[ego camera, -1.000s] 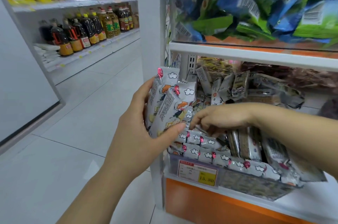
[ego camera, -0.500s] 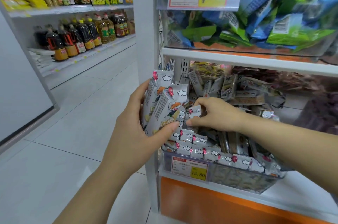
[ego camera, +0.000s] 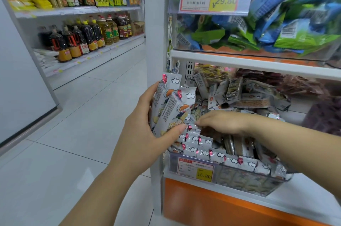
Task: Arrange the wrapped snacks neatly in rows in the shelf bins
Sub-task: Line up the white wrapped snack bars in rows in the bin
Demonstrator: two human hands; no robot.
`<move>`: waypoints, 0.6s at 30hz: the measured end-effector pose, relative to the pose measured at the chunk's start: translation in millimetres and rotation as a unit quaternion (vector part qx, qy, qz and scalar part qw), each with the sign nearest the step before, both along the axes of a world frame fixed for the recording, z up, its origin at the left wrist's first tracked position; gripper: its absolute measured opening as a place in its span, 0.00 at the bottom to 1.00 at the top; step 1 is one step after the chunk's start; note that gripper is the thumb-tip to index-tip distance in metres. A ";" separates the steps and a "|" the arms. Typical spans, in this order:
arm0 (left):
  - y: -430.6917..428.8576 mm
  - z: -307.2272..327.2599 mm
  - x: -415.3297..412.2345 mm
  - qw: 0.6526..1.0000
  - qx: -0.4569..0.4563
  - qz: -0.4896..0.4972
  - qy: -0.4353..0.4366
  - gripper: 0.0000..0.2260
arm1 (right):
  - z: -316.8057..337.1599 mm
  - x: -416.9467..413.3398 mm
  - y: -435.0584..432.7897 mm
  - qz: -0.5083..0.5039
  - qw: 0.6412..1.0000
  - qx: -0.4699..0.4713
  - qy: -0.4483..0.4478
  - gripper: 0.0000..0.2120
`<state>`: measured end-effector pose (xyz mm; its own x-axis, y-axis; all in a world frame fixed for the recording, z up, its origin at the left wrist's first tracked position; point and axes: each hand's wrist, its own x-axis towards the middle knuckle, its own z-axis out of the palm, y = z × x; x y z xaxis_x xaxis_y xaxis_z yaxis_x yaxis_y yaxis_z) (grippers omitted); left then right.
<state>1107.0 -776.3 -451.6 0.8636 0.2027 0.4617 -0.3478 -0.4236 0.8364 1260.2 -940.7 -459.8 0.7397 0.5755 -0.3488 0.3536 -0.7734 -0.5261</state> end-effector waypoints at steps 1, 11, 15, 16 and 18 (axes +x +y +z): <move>-0.6 -0.3 0.0 1.000 0.001 -0.001 0.000 0.33 | 0.4 2.1 -1.0 -0.012 1.000 0.013 -0.008 0.20; -14.6 -2.2 6.3 1.000 0.000 -0.004 0.010 0.34 | 3.3 -9.8 -8.6 -0.010 0.998 0.046 0.039 0.16; -24.9 -5.8 16.5 0.998 0.010 -0.037 0.042 0.35 | -0.9 -14.3 -10.1 -0.044 0.992 0.108 0.058 0.13; -27.9 -6.5 21.9 0.997 0.019 -0.047 0.054 0.34 | -1.9 -15.7 -11.5 -0.045 0.993 0.100 0.045 0.14; -33.3 -8.4 35.1 0.995 0.045 -0.054 0.075 0.32 | -4.2 -18.6 -13.3 -0.038 0.993 0.104 0.034 0.15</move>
<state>1142.1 -809.6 -460.0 0.9388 0.0697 0.3375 -0.2684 -0.4662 0.8430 1241.6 -954.1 -464.0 0.7624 0.5839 -0.2791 0.2558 -0.6681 -0.6988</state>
